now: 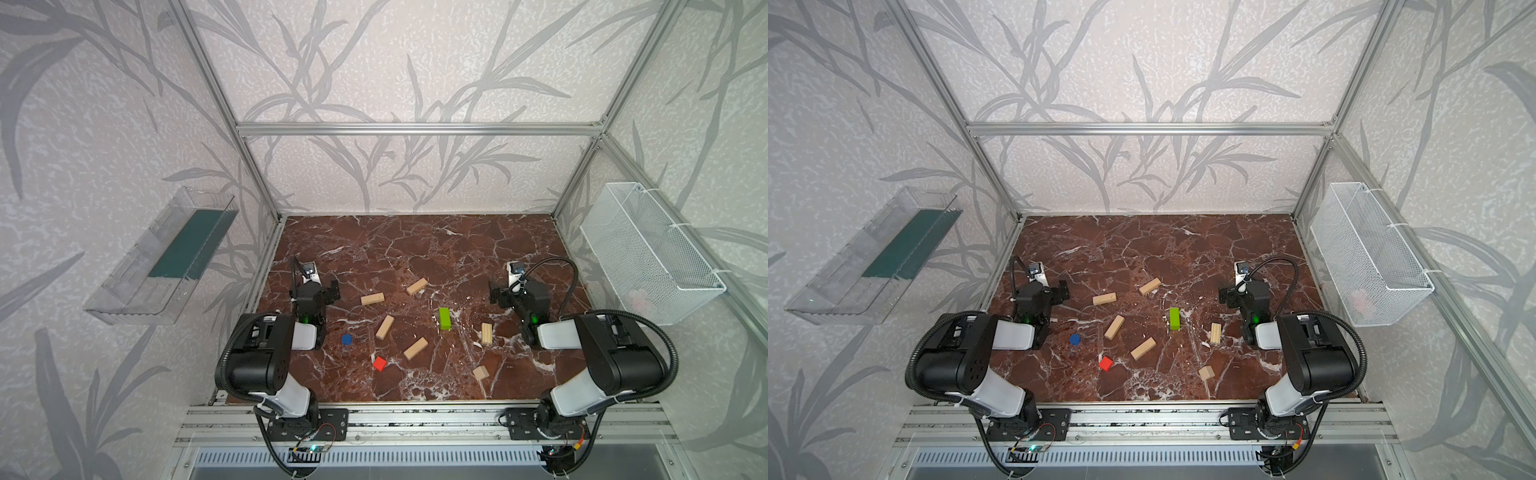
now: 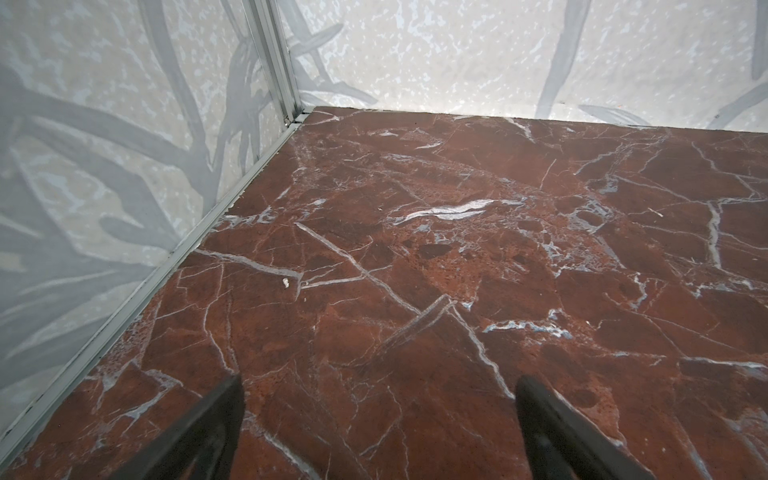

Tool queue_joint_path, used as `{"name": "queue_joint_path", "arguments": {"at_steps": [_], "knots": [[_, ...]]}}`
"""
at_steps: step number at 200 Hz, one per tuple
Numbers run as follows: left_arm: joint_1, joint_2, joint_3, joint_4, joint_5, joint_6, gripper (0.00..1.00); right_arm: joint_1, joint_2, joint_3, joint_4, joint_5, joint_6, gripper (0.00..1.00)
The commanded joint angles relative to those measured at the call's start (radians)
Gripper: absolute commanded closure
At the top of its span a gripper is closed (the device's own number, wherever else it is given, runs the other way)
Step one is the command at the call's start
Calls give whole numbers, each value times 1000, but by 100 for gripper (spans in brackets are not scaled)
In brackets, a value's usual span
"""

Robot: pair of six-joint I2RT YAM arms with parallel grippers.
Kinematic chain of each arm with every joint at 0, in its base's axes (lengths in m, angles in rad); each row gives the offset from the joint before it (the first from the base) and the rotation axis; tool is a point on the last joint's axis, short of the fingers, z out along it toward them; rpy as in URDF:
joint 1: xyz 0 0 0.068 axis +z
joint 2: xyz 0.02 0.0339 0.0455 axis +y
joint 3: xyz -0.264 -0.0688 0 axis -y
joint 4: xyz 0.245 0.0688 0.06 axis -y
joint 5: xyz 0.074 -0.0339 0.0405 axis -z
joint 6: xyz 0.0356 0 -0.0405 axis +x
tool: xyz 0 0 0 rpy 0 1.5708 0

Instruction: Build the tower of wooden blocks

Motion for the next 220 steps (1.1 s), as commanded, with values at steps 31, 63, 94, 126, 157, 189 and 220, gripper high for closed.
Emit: {"name": "queue_joint_path", "arguments": {"at_steps": [31, 63, 94, 126, 157, 189, 220], "knots": [[4, -11, 15, 8, 8, 14, 1, 4, 2, 14, 36, 0, -5, 1], [4, -11, 15, 8, 9, 15, 1, 4, 2, 14, 35, 0, -4, 1], [4, -11, 15, 8, 9, 14, 1, 4, 2, 14, 35, 0, -4, 1], [4, -11, 16, 8, 9, 14, 1, 4, 2, 13, 35, 0, -4, 1], [5, -11, 15, 8, 8, 15, 1, 4, 2, 13, 36, -2, -3, 1], [4, -12, 14, 10, 9, 14, 1, 4, -6, 5, 45, 0, -1, 1], [5, -54, -2, 10, 11, 12, 1, 4, -62, -15, 36, 26, 9, 1]]}}
